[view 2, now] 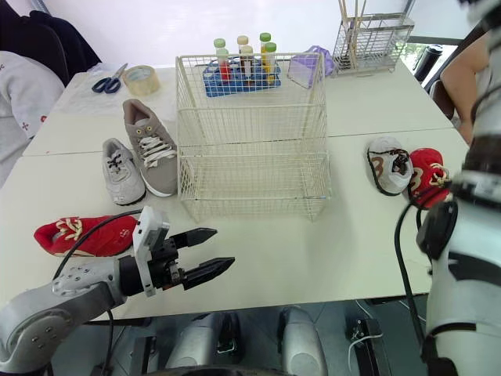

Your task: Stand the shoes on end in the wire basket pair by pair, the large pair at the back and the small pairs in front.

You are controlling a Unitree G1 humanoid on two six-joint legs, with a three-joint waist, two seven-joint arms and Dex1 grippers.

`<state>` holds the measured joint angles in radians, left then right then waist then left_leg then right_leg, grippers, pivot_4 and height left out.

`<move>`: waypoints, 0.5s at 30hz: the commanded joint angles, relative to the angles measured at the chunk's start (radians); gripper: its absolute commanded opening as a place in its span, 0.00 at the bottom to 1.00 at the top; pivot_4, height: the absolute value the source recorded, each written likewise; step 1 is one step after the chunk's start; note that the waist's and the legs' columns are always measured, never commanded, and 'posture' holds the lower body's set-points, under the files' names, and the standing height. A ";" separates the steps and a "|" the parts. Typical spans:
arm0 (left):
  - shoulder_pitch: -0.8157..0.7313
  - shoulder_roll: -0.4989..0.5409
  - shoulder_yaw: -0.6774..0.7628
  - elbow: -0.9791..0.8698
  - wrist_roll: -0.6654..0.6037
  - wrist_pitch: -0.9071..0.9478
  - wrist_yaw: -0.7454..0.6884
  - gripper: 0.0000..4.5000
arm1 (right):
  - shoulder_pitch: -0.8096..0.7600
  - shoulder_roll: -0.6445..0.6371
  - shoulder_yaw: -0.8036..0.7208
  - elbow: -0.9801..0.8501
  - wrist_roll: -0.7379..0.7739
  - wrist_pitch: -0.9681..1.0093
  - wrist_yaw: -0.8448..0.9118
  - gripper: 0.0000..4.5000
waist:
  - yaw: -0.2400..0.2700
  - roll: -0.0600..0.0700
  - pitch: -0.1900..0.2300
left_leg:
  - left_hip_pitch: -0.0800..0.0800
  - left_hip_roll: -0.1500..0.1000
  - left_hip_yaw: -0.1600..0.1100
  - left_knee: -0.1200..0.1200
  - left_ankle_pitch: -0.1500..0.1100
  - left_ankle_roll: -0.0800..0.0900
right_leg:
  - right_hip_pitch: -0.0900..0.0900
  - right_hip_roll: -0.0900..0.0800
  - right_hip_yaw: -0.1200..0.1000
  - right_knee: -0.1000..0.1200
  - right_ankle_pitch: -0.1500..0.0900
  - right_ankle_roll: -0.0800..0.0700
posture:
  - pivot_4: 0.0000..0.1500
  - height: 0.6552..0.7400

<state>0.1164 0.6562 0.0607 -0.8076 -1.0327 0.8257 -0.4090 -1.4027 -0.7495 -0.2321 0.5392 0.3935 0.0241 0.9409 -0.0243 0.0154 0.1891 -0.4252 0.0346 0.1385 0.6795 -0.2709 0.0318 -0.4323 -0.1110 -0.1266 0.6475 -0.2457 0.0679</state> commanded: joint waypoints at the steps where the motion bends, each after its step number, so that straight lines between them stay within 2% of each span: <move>1: 0.102 0.029 0.104 -0.078 -0.040 -0.013 0.031 1.00 | -0.103 0.030 0.091 -0.011 0.086 0.072 0.330 0.05 | 0.001 -0.001 0.000 | 0.000 0.000 0.000 0.000 0.000 0.000 | 0.000 0.000 0.000 0.000 0.000 0.000 | 1.00 1.00; 5: 0.247 0.024 0.244 -0.108 -0.087 -0.052 0.053 1.00 | -0.134 0.040 0.171 -0.024 0.089 0.095 0.554 0.05 | 0.013 -0.003 0.001 | 0.000 -0.001 0.000 0.003 -0.003 0.004 | 0.002 -0.003 -0.001 -0.001 0.000 0.000 | 1.00 1.00; 7: 0.368 0.012 0.361 -0.131 -0.167 -0.077 0.047 1.00 | -0.140 0.026 0.216 -0.040 0.119 0.102 0.632 0.05 | 0.016 -0.005 0.002 | -0.002 -0.003 0.000 0.004 -0.004 0.007 | 0.002 -0.006 -0.002 -0.002 0.000 0.000 | 1.00 1.00; 9: 0.568 -0.001 0.536 -0.144 -0.312 -0.095 -0.029 1.00 | -0.158 0.011 0.260 -0.046 0.182 0.110 0.669 0.05 | 0.009 -0.011 0.005 | -0.002 -0.004 0.000 0.004 -0.005 0.006 | 0.001 -0.008 -0.002 -0.004 0.000 -0.001 | 1.00 1.00; 12: 0.833 -0.042 0.773 -0.108 -0.478 -0.108 -0.199 1.00 | -0.173 -0.010 0.328 -0.019 0.231 0.068 0.673 0.05 | 0.002 -0.013 0.007 | -0.004 -0.003 0.000 0.003 -0.006 0.006 | 0.001 -0.008 -0.002 -0.010 -0.002 -0.004 | 1.00 1.00; 15: 0.998 -0.089 0.999 0.036 -0.504 -0.132 -0.360 1.00 | -0.181 -0.031 0.400 0.018 0.271 0.025 0.673 0.05 | 0.003 -0.011 0.008 | -0.004 -0.003 0.000 0.002 -0.009 0.003 | -0.003 -0.008 -0.003 -0.016 -0.002 -0.005 | 1.00 1.00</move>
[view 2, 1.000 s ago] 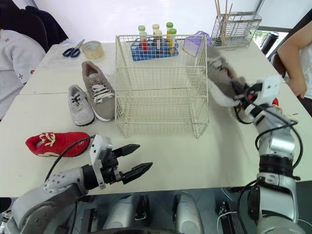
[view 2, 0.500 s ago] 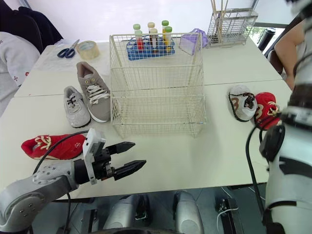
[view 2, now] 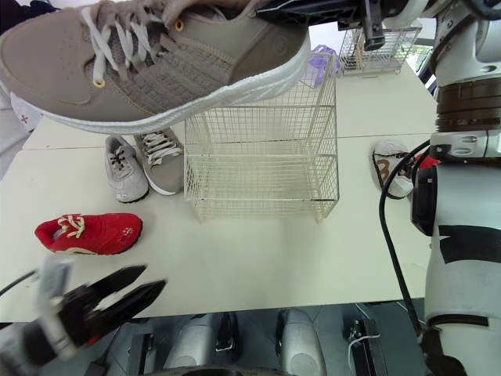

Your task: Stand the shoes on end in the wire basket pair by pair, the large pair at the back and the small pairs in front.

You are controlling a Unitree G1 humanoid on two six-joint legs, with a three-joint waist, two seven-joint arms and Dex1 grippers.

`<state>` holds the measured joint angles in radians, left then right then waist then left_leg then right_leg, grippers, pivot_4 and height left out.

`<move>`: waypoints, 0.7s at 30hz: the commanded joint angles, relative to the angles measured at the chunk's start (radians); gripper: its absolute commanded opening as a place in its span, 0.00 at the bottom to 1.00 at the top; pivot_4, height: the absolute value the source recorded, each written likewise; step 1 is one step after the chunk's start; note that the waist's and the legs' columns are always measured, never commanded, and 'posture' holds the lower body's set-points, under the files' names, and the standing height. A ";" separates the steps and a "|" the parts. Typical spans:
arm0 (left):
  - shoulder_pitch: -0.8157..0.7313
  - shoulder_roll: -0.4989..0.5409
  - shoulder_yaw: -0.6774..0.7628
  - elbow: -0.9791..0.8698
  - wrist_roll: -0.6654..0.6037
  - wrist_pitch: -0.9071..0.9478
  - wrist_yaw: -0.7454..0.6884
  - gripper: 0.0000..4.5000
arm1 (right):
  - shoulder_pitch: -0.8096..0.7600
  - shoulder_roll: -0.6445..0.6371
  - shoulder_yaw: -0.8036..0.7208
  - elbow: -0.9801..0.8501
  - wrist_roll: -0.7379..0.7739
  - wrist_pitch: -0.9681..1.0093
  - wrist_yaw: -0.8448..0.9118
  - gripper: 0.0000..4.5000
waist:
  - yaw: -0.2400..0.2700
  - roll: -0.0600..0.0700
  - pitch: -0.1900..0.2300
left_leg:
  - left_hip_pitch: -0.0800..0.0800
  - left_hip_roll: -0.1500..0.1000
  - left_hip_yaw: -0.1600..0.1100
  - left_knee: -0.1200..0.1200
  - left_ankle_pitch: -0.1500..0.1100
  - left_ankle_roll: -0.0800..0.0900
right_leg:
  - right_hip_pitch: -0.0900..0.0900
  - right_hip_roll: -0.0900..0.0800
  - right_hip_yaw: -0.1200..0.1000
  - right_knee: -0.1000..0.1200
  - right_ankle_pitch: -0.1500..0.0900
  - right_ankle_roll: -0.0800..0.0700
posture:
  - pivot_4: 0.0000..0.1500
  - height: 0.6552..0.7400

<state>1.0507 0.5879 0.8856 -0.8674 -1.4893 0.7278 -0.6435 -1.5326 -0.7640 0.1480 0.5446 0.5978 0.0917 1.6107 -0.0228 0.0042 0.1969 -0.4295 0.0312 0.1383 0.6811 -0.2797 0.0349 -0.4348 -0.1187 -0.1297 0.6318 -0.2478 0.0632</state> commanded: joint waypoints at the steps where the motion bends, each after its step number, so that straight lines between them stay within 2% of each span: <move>1: 0.091 -0.022 0.236 0.152 -0.054 -0.037 -0.166 1.00 | -0.052 -0.022 0.037 0.019 0.087 -0.048 0.004 0.05 | 0.001 0.000 0.001 | 0.000 0.000 0.000 0.000 0.000 0.000 | -0.001 0.000 -0.001 0.000 0.000 0.000 | 1.00 1.00; 4: 0.112 0.026 0.394 0.278 -0.092 -0.042 -0.225 1.00 | -0.041 -0.044 0.078 0.007 0.152 -0.050 0.004 0.05 | 0.002 0.000 0.001 | -0.001 0.001 0.000 0.000 -0.004 0.007 | -0.002 -0.001 -0.006 -0.001 0.000 -0.001 | 1.00 1.00; 9: 0.074 0.198 0.610 0.435 -0.190 -0.004 -0.245 1.00 | 0.012 -0.132 0.150 -0.101 0.290 -0.012 0.004 0.05 | 0.008 -0.002 0.001 | -0.013 0.001 -0.003 0.003 -0.003 0.004 | -0.011 -0.002 -0.009 0.000 0.001 -0.001 | 1.00 1.00; 12: -0.004 0.380 0.720 0.558 -0.236 0.041 -0.241 1.00 | 0.031 -0.198 0.209 -0.169 0.336 -0.018 0.004 0.05 | 0.008 -0.002 0.001 | -0.014 0.000 -0.002 0.003 0.000 0.002 | -0.010 -0.002 -0.009 0.000 0.001 -0.001 | 1.00 1.00; 13: -0.058 0.471 0.738 0.600 -0.249 0.064 -0.233 1.00 | 0.030 -0.217 0.230 -0.190 0.350 -0.023 0.004 0.05 | 0.005 -0.002 0.001 | -0.014 0.001 -0.002 0.003 0.001 0.004 | -0.010 -0.002 -0.010 0.000 0.002 0.001 | 1.00 1.00; 16: -0.240 0.702 0.687 0.685 -0.270 0.135 -0.227 1.00 | 0.020 -0.257 0.274 -0.243 0.384 -0.038 0.004 0.05 | 0.005 -0.002 0.001 | -0.014 0.001 -0.001 0.003 0.002 0.002 | -0.009 -0.001 -0.010 0.003 0.003 0.002 | 1.00 1.00; 19: -0.436 0.858 0.483 0.722 -0.280 0.156 -0.265 1.00 | 0.009 -0.283 0.310 -0.272 0.376 -0.075 0.004 0.05 | 0.003 -0.003 0.001 | -0.014 0.001 0.000 0.003 0.003 0.002 | -0.008 0.001 -0.010 0.004 0.004 0.004 | 1.00 1.00; 21: -0.546 0.919 0.331 0.741 -0.306 0.136 -0.288 1.00 | 0.003 -0.294 0.321 -0.284 0.378 -0.086 0.004 0.05 | -0.005 -0.002 0.001 | -0.014 0.000 0.003 0.002 0.003 0.002 | -0.009 0.001 -0.007 0.004 0.006 0.007 | 1.00 1.00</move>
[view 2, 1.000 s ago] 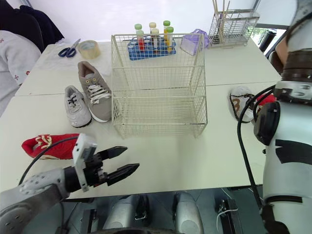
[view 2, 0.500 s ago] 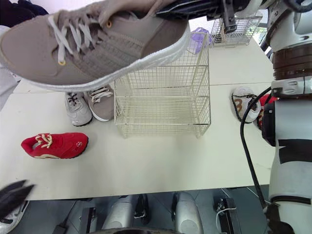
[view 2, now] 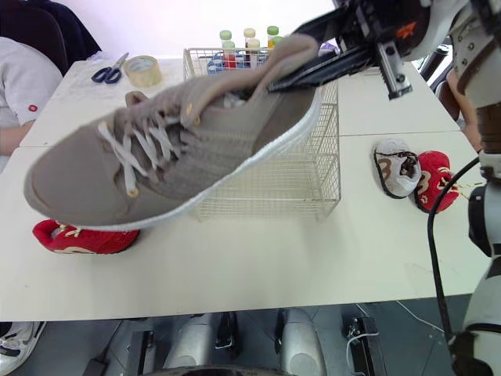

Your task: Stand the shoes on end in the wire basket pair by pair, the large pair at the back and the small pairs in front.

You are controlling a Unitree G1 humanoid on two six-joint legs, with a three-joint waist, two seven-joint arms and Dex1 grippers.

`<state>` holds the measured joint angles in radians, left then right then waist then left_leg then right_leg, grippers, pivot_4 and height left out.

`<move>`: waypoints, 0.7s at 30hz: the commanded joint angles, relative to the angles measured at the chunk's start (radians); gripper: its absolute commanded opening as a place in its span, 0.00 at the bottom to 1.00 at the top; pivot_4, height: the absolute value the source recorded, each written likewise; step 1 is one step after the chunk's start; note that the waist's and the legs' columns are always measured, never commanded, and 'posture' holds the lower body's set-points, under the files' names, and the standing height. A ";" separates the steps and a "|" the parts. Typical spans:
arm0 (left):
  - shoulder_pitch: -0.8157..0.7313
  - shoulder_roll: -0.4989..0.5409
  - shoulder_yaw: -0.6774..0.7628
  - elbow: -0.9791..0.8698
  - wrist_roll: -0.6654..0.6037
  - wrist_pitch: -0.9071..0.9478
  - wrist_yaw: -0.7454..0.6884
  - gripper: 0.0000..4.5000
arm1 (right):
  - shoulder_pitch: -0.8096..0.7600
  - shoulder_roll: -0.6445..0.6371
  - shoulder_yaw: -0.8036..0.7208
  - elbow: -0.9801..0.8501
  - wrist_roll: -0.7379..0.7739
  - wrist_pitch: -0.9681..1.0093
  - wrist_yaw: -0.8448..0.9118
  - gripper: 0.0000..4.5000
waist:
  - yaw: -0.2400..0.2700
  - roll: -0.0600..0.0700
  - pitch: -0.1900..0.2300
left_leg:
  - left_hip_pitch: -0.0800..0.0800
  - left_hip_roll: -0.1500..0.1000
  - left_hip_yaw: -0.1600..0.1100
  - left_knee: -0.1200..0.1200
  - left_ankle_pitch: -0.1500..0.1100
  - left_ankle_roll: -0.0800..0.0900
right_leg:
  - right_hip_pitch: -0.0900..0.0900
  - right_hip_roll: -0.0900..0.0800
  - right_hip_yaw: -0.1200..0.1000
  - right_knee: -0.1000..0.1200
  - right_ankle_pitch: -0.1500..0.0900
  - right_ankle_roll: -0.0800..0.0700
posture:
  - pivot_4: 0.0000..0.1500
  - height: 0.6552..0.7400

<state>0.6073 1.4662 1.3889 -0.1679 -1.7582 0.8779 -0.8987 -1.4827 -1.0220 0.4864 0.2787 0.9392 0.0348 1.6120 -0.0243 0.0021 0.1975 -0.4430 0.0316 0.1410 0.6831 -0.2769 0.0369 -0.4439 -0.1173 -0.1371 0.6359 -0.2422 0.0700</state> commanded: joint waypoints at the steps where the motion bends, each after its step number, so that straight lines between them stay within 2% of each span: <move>1: -0.150 0.063 -0.251 0.042 -0.046 -0.028 -0.043 1.00 | -0.048 -0.043 -0.016 -0.028 0.039 -0.031 0.002 0.05 | -0.008 0.000 0.000 | 0.000 0.000 0.001 0.000 0.000 0.000 | 0.000 0.000 0.000 0.001 0.000 0.001 | 1.00 1.00; 6: -0.433 0.107 -0.729 0.017 -0.055 -0.123 -0.128 1.00 | -0.062 -0.081 -0.031 -0.069 0.024 -0.034 0.002 0.05 | -0.020 0.000 0.001 | 0.000 0.001 0.002 -0.002 0.001 -0.002 | -0.003 0.001 0.000 0.004 0.000 0.002 | 1.00 1.00; 11: -0.821 -0.018 -1.083 0.012 0.073 -0.058 -0.162 1.00 | -0.075 -0.104 -0.041 -0.105 0.030 -0.008 0.002 0.05 | -0.015 -0.001 0.001 | 0.000 0.001 0.004 0.000 0.002 -0.002 | -0.005 0.000 0.001 0.010 0.000 0.002 | 1.00 1.00; 15: -1.037 -0.135 -1.216 0.037 0.165 0.044 -0.188 1.00 | -0.083 -0.103 -0.045 -0.116 0.030 0.003 0.002 0.05 | -0.006 -0.002 0.001 | 0.001 0.001 0.005 0.002 0.002 -0.002 | -0.005 0.000 0.002 0.013 0.000 0.002 | 1.00 1.00; 21: -1.158 -0.245 -1.265 0.019 0.233 0.170 -0.223 1.00 | -0.090 -0.097 -0.056 -0.114 0.026 -0.008 0.002 0.05 | 0.010 -0.002 0.001 | 0.001 0.001 0.005 0.003 0.003 -0.002 | -0.005 0.000 0.002 0.014 0.000 0.002 | 1.00 1.00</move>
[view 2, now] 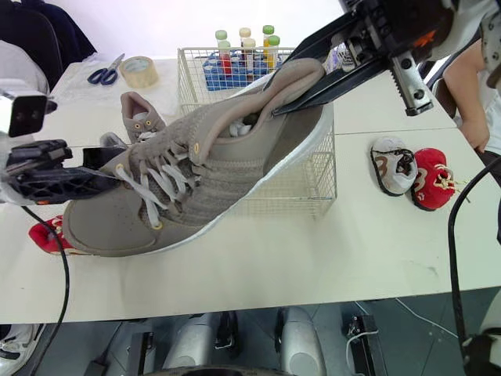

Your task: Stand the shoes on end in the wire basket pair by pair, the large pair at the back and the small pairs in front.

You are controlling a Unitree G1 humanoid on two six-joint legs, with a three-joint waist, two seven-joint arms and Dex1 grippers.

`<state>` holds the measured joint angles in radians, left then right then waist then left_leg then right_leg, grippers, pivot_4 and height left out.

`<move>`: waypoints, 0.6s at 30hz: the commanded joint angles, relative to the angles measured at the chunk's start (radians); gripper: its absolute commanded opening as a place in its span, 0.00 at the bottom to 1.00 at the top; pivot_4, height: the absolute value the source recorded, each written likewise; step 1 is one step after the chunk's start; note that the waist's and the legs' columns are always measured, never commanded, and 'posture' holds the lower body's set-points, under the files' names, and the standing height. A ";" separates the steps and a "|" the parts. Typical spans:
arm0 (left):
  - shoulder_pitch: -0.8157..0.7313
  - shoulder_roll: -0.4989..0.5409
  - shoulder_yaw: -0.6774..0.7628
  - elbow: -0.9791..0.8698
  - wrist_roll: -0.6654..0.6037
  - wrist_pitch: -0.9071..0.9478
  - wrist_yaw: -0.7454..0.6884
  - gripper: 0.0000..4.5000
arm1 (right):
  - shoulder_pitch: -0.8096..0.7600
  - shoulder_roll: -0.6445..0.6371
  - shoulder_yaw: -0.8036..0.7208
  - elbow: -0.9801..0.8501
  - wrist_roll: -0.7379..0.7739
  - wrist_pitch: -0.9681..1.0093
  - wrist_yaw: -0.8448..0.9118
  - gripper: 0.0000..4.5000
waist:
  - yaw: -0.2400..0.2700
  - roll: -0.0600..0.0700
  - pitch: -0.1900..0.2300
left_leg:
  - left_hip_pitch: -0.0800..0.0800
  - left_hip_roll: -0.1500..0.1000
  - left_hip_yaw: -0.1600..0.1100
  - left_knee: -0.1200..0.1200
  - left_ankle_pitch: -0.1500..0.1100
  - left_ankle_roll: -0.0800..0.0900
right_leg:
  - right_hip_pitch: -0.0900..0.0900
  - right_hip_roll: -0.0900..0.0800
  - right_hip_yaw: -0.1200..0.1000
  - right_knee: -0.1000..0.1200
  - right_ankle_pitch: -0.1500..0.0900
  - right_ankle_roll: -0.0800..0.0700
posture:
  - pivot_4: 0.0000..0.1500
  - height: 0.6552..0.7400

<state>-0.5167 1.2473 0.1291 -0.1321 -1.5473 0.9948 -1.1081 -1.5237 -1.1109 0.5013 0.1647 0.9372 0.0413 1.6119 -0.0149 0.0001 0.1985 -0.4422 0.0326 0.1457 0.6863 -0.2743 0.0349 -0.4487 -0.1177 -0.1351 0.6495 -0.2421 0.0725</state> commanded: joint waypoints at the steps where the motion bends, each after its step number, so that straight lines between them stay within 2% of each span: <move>1: -0.044 -0.042 -0.004 -0.021 0.022 0.072 -0.016 1.00 | -0.049 -0.008 -0.072 0.002 0.028 -0.015 0.003 0.05 | 0.000 0.000 0.000 | 0.000 0.000 0.000 0.000 0.000 0.000 | 0.000 0.000 0.000 0.000 0.000 0.000 | 1.00 1.00; 4: -0.059 -0.078 0.011 -0.045 0.004 0.121 -0.013 1.00 | -0.048 -0.011 -0.077 0.004 0.033 -0.018 0.003 0.05 | 0.001 0.000 0.000 | 0.000 0.000 0.000 0.001 0.000 0.000 | 0.000 0.000 0.000 0.000 0.000 0.000 | 1.00 1.00; 7: -0.068 -0.104 0.038 -0.052 -0.036 0.163 0.009 0.81 | -0.046 -0.014 -0.081 0.006 0.035 -0.017 0.003 0.05 | 0.001 0.000 0.000 | 0.000 0.000 -0.001 0.002 0.000 0.000 | 0.001 0.000 0.000 0.000 0.000 0.000 | 1.00 1.00; 9: -0.073 -0.117 0.058 -0.050 -0.059 0.183 0.027 0.59 | -0.043 -0.017 -0.084 0.006 0.038 -0.013 0.003 0.05 | 0.001 0.000 0.000 | 0.000 0.000 -0.002 0.003 0.000 0.000 | 0.002 0.000 0.000 0.001 0.000 0.000 | 1.00 1.00; 12: -0.063 -0.138 0.090 -0.069 -0.085 0.190 0.078 0.34 | -0.033 -0.021 -0.093 0.008 0.037 0.003 0.003 0.05 | 0.001 0.000 0.000 | 0.000 0.000 -0.004 0.006 0.000 0.000 | 0.003 0.000 -0.001 0.001 0.000 0.000 | 1.00 1.00; 14: -0.032 -0.155 0.121 -0.103 -0.105 0.182 0.126 0.25 | -0.026 -0.011 -0.111 0.023 0.020 0.026 0.003 0.05 | 0.001 0.000 0.000 | 0.000 0.000 -0.006 0.007 0.000 0.000 | 0.005 0.000 -0.002 0.001 0.000 0.000 | 1.00 1.00; 16: 0.014 -0.184 0.165 -0.141 -0.149 0.158 0.197 0.25 | -0.016 0.010 -0.158 0.057 -0.012 0.065 0.002 0.05 | 0.001 0.000 0.000 | 0.000 0.000 -0.006 0.008 0.000 0.000 | 0.006 0.000 -0.002 0.001 0.000 0.000 | 1.00 1.00; 18: 0.062 -0.224 0.212 -0.177 -0.187 0.117 0.284 0.25 | -0.005 0.038 -0.212 0.106 -0.076 0.095 -0.024 0.27 | 0.001 0.000 0.000 | 0.000 0.000 -0.007 0.009 0.000 0.000 | 0.006 -0.001 -0.002 0.002 0.000 0.000 | 1.00 1.00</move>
<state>-0.4657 1.0433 0.2634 -0.2565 -1.6493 1.1649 -0.8662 -1.5222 -1.0681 0.3803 0.1961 0.9075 0.1089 1.6080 -0.0140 0.0001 0.1986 -0.4417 0.0329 0.1384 0.6961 -0.2744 0.0353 -0.4422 -0.1184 -0.1371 0.6519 -0.2420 0.0724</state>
